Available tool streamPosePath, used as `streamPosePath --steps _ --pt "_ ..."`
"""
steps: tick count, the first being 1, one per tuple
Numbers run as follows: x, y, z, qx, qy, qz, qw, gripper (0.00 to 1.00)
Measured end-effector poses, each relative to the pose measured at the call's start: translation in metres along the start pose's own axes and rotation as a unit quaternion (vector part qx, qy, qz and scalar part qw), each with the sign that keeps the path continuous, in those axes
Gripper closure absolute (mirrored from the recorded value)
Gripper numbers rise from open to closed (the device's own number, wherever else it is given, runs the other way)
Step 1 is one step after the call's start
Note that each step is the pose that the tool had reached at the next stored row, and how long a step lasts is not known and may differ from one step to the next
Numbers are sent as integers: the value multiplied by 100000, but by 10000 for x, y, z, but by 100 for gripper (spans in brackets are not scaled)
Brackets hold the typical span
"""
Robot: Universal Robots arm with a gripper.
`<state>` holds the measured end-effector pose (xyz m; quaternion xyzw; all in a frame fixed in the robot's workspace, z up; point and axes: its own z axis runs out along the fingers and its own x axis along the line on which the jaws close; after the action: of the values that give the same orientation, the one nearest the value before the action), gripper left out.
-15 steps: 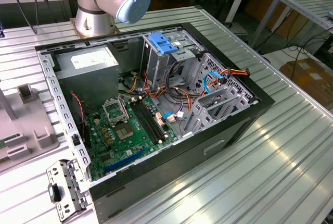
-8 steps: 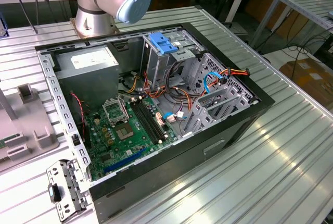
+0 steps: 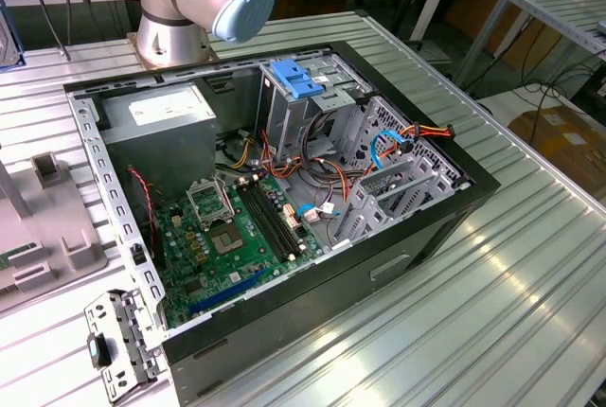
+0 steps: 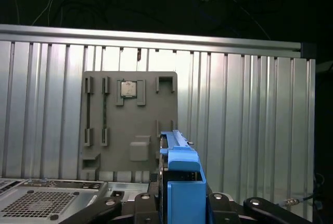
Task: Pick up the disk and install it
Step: 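Pick up the disk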
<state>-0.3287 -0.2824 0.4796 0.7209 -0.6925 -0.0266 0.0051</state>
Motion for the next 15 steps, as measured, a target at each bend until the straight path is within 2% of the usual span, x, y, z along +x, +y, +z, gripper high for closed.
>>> streamPosePath --steps 10,12,15 --pt "4 -110 -4 -1 61 4 100000 63" --pt "6 -154 -6 -1 59 2 100000 63" --pt "7 -184 -7 0 62 3 100000 63"
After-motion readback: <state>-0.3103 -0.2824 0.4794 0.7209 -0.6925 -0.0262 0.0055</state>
